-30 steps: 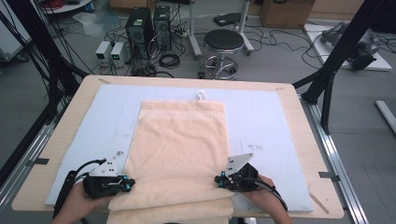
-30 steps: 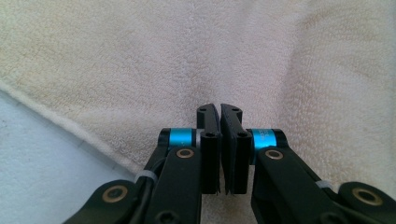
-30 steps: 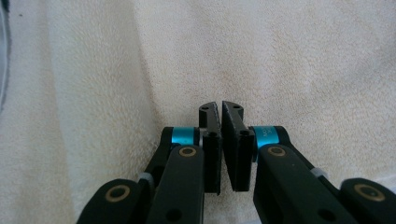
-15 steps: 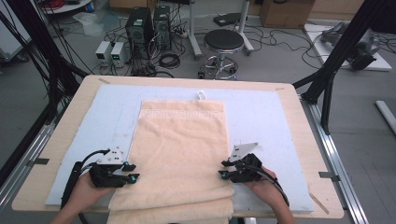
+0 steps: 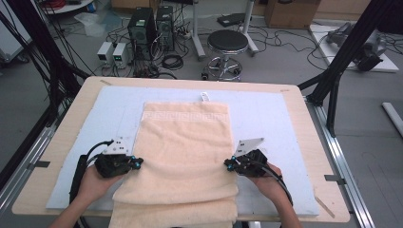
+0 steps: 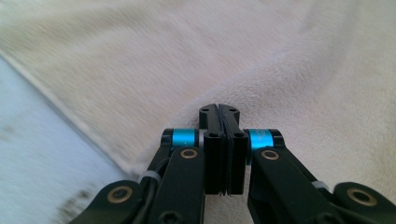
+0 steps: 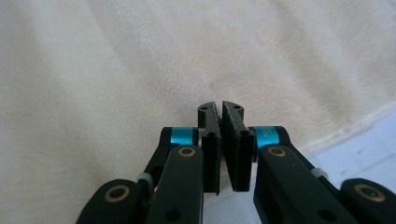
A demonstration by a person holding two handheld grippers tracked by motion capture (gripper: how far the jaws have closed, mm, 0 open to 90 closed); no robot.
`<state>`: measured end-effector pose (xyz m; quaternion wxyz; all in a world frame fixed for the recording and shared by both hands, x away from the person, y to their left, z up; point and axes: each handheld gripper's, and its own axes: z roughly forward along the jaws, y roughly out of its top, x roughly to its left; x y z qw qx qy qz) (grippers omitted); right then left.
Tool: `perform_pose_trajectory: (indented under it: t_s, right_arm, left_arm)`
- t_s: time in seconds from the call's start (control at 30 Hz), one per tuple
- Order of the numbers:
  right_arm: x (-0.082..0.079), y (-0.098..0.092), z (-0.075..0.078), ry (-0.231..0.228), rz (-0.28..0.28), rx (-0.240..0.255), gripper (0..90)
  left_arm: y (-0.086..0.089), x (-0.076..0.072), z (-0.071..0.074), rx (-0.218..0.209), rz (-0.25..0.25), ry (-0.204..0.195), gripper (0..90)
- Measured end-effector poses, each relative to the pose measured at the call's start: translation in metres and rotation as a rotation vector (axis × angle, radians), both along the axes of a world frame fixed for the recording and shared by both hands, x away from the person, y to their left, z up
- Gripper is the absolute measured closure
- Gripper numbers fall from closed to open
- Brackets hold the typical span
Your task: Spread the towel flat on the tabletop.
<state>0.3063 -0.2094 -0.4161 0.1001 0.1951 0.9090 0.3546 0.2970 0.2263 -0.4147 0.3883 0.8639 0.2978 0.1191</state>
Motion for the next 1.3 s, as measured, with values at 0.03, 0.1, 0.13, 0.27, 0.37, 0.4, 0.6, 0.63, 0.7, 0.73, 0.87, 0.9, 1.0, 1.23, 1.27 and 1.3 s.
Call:
perform_pose_trajectory:
  t_s: [0.03,0.1,0.13,0.27,0.37,0.4,0.6,0.63,0.7,0.73,0.87,0.9,1.0,1.23,1.27,1.3]
  right_arm:
    - [0.002,-0.001,0.001,-0.001,-0.008,0.001,86.0]
    - [0.009,-0.003,-0.001,0.002,-0.028,0.007,85.8]
    - [0.012,-0.004,-0.002,0.017,-0.043,0.011,85.5]
    - [0.015,-0.006,-0.002,0.008,-0.070,0.050,80.2]
    - [0.006,-0.008,0.006,-0.020,-0.049,0.077,73.7]
    - [0.003,-0.008,0.008,-0.024,-0.045,0.082,72.0]
    - [-0.029,-0.010,0.025,-0.071,0.013,0.118,64.5]
    - [-0.033,-0.010,0.027,-0.073,0.021,0.123,63.4]
    - [-0.042,-0.007,0.031,-0.075,0.051,0.124,61.8]
    - [-0.046,-0.006,0.031,-0.075,0.064,0.124,60.5]
    - [-0.062,0.000,0.023,-0.064,0.119,0.090,53.3]
    - [-0.063,0.002,0.019,-0.050,0.128,0.075,51.4]
    - [-0.063,0.006,0.006,-0.038,0.136,0.031,50.1]
    - [-0.057,0.020,-0.010,0.016,0.192,-0.073,81.3]
    - [-0.055,0.020,-0.007,0.013,0.180,-0.068,81.9]
    - [-0.050,0.019,-0.003,0.000,0.168,-0.052,82.1]
  left_arm:
    - [-0.001,0.005,0.001,-0.004,0.014,-0.007,88.5]
    - [-0.002,0.013,0.001,-0.014,0.036,-0.010,88.5]
    - [-0.003,0.016,0.000,-0.009,0.048,-0.011,88.5]
    - [-0.002,0.022,-0.004,-0.008,0.058,0.014,80.8]
    - [-0.002,0.012,0.003,-0.044,0.031,-0.011,72.9]
    - [-0.001,0.006,0.006,-0.055,0.009,-0.021,71.2]
    - [0.004,-0.024,0.019,-0.077,-0.055,-0.054,64.6]
    - [0.005,-0.030,0.021,-0.082,-0.068,-0.060,63.5]
    - [0.006,-0.039,0.022,-0.085,-0.085,-0.064,60.7]
    - [0.006,-0.046,0.022,-0.094,-0.095,-0.066,59.3]
    - [0.003,-0.062,0.013,-0.073,-0.159,-0.056,54.9]
    - [0.002,-0.064,0.010,-0.057,-0.173,-0.043,54.0]
    - [-0.002,-0.063,-0.001,-0.022,-0.201,0.003,53.5]
    - [-0.014,-0.054,-0.010,0.020,-0.269,0.050,87.8]
    - [-0.015,-0.049,-0.007,0.008,-0.246,0.038,88.4]
    - [-0.016,-0.045,-0.005,-0.004,-0.231,0.034,88.6]
